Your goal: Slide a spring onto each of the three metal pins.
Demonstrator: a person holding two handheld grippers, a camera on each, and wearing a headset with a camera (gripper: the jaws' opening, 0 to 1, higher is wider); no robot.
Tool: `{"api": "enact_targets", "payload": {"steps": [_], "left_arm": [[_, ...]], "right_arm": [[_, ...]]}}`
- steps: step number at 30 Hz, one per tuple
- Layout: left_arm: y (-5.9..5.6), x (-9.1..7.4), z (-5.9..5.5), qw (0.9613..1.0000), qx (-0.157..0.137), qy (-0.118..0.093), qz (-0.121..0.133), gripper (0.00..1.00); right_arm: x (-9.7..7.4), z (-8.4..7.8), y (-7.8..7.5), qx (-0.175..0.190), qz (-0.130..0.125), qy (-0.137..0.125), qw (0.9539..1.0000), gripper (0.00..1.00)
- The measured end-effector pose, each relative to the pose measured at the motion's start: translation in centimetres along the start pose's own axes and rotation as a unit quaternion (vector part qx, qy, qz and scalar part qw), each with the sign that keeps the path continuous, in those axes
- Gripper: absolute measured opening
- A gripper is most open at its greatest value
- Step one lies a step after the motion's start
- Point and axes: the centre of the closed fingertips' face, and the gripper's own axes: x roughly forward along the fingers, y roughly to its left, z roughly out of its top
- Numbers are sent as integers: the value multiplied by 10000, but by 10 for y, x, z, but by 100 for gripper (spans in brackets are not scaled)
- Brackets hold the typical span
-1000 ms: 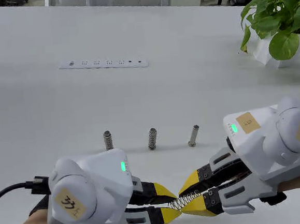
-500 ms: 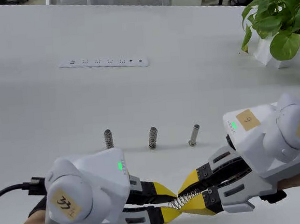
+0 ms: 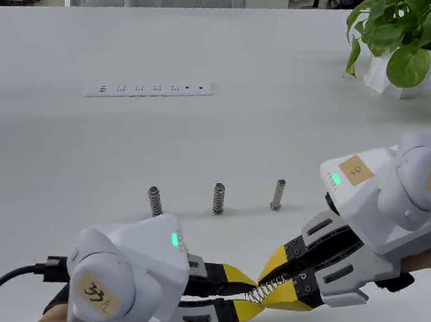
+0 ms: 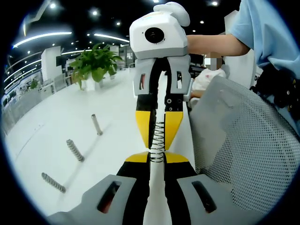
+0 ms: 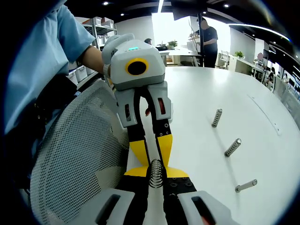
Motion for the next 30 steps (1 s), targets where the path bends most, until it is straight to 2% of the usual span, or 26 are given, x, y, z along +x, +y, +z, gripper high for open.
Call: {"api": "enact_targets", "payload": {"steps": [13,19,23,26,30], "left_arm": [[4,-5,-1,9998,-134,-107,114,8],[16,-15,-12,9985,-349,-71,410,19],[25,-24,-20,9964,-513,-65,671,33],[34,-35,-27,9927,-753,-113,935,38],[44,-46,-34,9880,-932,-142,1222,47]], "right_arm": [[0,4,-2,-49,16,20,10000,7],[-1,6,-6,-44,-3,39,10000,7],[-1,5,-8,-44,-7,59,10000,7],[-1,4,-8,-51,-19,76,10000,7],[-2,2,-9,-63,-21,101,9999,7]]}}
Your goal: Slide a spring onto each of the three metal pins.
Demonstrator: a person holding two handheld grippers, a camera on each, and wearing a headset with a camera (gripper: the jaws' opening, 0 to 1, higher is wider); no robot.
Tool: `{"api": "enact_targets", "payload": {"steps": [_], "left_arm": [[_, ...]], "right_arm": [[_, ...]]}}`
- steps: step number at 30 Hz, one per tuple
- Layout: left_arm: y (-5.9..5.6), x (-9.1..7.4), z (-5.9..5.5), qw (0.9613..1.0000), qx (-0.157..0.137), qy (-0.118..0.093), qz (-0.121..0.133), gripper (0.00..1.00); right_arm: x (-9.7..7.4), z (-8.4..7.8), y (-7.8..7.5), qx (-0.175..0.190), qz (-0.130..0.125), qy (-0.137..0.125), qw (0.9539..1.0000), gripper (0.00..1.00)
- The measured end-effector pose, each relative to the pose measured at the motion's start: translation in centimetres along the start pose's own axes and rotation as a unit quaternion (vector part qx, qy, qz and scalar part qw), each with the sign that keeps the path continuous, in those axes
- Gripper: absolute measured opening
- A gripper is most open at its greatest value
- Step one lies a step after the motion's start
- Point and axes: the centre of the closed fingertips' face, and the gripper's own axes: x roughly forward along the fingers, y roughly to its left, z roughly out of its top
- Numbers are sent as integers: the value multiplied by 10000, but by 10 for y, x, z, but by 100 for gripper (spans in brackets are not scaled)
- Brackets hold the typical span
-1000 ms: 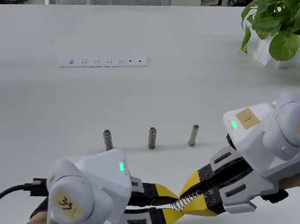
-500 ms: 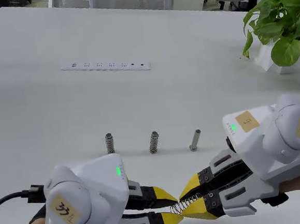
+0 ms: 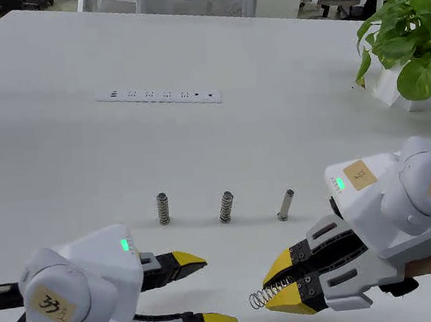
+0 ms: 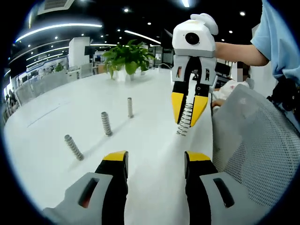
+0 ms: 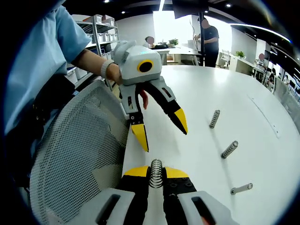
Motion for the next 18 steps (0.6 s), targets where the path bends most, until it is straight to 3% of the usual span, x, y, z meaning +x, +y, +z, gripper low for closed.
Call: {"api": "enact_targets", "payload": {"steps": [9,18], "left_arm": [[25,-18,-7,9981,-268,-61,543,64],[36,-29,-18,9958,-478,-4,786,79]], "right_arm": [[-3,-5,-4,-11,-46,81,10000,7],[-5,-7,-8,-51,-60,155,9998,7]]}}
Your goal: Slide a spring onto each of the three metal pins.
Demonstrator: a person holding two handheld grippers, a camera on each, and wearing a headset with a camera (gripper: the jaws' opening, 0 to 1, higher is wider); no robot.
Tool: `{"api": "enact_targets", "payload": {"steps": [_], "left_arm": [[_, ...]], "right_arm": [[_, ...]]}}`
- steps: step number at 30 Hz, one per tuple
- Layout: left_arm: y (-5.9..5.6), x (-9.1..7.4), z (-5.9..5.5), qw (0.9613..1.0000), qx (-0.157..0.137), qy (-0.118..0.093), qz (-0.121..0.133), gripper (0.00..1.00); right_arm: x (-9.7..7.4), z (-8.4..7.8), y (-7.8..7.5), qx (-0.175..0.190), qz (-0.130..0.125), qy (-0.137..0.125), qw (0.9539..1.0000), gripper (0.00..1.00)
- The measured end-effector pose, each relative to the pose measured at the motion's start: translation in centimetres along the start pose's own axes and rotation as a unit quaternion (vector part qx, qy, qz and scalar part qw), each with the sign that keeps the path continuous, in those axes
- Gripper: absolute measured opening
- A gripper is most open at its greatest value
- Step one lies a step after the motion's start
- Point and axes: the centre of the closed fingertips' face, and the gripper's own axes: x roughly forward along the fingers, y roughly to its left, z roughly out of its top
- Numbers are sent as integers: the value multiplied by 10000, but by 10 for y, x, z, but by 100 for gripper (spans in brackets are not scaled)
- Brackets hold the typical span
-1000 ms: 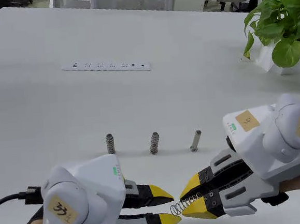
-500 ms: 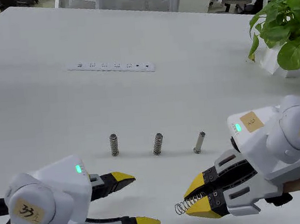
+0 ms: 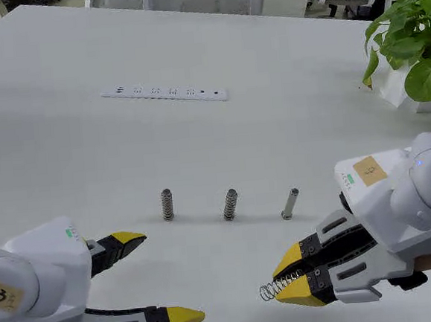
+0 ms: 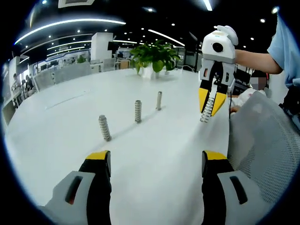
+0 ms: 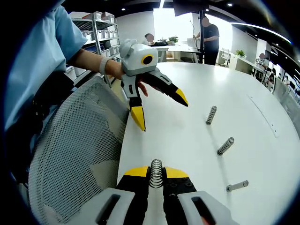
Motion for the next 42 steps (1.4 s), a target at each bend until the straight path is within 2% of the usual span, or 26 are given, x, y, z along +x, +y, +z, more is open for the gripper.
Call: {"api": "enact_targets", "payload": {"steps": [3,7,16,23,27,32,34,35,36,42], "left_arm": [[1,-3,-3,10000,-17,16,36,85],[2,-4,-6,10000,-20,0,86,99],[8,-6,-11,9998,-118,63,168,99],[12,-8,-12,9996,-73,82,267,99],[13,-9,-11,9995,-61,57,309,99],[15,-9,-13,9994,-28,82,330,99],[16,-10,-15,9993,18,114,344,99],[16,-10,-15,9993,23,115,350,99],[17,-10,-16,9993,14,121,354,99],[18,-11,-17,9992,-19,111,374,99]], "right_arm": [[-2,-1,-3,-30,-22,44,10000,7],[-3,-6,-7,-71,-30,157,9998,7],[-11,-10,-20,-253,-27,396,9989,7],[-26,-7,-42,-508,-128,678,9963,7],[-36,-6,-59,-667,-195,903,9935,7],[-47,-4,-76,-939,-249,1241,9875,7],[-52,-4,-84,-1102,-280,1435,9831,7],[-54,-4,-86,-1117,-279,1476,9823,7],[-54,-5,-96,-1149,-281,1537,9810,7],[-60,-4,-117,-1312,-341,1802,9742,7]]}}
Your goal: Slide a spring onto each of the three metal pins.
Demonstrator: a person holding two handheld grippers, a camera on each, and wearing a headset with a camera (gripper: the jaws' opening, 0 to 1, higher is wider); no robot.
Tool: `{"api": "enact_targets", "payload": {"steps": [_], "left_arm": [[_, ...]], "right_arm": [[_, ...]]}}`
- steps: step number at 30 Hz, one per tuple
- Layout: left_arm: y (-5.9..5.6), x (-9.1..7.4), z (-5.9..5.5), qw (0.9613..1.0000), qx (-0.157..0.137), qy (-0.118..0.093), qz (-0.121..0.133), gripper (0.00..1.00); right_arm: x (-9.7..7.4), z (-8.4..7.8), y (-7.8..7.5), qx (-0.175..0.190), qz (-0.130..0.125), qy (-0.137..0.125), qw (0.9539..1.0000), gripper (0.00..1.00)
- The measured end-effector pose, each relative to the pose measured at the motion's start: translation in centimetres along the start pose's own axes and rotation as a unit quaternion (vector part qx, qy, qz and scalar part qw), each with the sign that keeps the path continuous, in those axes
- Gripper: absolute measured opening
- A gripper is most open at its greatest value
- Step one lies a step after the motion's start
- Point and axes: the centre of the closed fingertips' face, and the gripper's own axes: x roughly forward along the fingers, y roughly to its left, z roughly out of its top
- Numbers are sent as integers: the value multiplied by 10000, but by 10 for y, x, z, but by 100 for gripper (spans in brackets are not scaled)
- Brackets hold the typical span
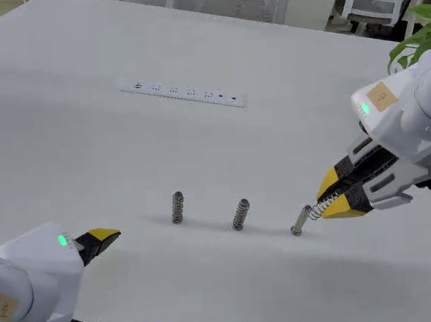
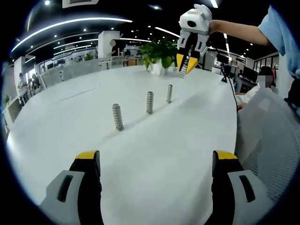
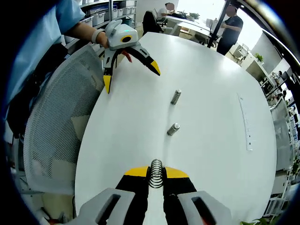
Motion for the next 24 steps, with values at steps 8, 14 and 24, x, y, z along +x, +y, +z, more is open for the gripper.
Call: {"api": "enact_targets", "payload": {"steps": [8,14,24], "left_arm": [[2,-1,-2,10000,39,24,32,99],[3,-1,-5,10000,-8,39,35,99],[1,0,-8,10000,-67,59,32,99]], "right_arm": [[3,-9,-9,-404,-17,594,9974,7],[7,-12,-10,-537,30,838,9950,7],[12,-17,-11,-546,144,945,9939,7]]}}
